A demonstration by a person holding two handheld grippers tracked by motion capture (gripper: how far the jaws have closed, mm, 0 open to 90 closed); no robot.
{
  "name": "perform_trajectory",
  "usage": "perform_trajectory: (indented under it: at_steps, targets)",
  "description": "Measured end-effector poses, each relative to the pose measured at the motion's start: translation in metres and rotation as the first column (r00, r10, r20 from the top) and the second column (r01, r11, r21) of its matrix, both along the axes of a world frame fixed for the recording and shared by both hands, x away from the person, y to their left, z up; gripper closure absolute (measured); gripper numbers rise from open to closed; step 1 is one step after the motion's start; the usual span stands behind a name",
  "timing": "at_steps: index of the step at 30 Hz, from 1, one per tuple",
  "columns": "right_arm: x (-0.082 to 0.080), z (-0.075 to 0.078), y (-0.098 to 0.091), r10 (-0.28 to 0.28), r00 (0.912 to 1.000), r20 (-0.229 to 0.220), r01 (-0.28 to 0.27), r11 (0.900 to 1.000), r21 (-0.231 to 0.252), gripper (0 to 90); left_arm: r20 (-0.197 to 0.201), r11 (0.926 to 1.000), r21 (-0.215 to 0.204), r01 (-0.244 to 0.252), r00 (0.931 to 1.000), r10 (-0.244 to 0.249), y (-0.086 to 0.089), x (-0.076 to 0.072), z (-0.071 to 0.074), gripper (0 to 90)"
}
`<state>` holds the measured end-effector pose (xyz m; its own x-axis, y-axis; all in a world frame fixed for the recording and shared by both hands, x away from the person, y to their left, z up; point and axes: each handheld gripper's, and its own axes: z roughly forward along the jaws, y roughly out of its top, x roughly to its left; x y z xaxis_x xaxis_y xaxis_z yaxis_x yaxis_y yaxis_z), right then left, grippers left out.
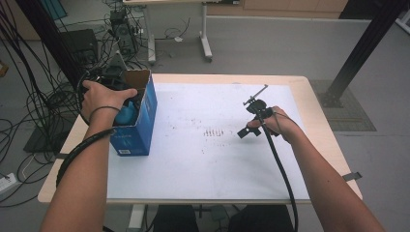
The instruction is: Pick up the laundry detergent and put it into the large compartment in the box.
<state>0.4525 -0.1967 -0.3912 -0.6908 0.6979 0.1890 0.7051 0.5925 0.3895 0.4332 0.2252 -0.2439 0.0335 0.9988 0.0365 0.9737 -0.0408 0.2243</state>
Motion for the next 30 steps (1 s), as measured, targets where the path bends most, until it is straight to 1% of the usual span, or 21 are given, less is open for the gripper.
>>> perform_trajectory:
  at_steps: [3,5,9,18,21,28,30]
  targets:
    - [0.000,0.001,0.000,-0.001,1.0000,0.002,0.001,1.0000,0.001,8.8,0.008,0.9999,0.008,-0.011,0.9999,0.011,-0.001,-0.001,0.006,11.5]
    - [0.000,0.001,0.000,-0.002,1.0000,0.002,0.002,1.0000,0.000,8.8,0.005,0.9999,0.012,-0.010,0.9999,0.010,-0.002,-0.001,0.011,9.3]
    - [-0.001,0.002,0.000,-0.004,1.0000,0.002,0.004,1.0000,0.004,8.8,0.002,1.0000,0.004,0.001,1.0000,-0.001,-0.002,-0.002,0.018,8.3]
    - [-0.001,0.003,-0.001,0.000,1.0000,0.006,0.000,1.0000,0.004,8.8,-0.001,0.9988,-0.045,0.022,0.9998,-0.022,-0.005,-0.007,0.038,6.9]
    - [-0.001,0.003,0.000,0.001,1.0000,0.007,-0.001,1.0000,0.005,8.8,0.005,0.9965,-0.078,0.030,0.9996,-0.029,-0.007,-0.008,0.045,6.7]
    - [-0.001,0.003,0.000,-0.002,1.0000,0.003,0.002,1.0000,0.000,8.8,0.017,0.9916,-0.102,0.080,0.9968,-0.078,-0.020,-0.013,0.062,6.1]
    - [-0.001,0.003,0.000,0.004,1.0000,0.007,-0.004,1.0000,0.003,8.8,0.012,0.9904,-0.098,0.098,0.9952,-0.097,-0.024,-0.015,0.066,6.1]
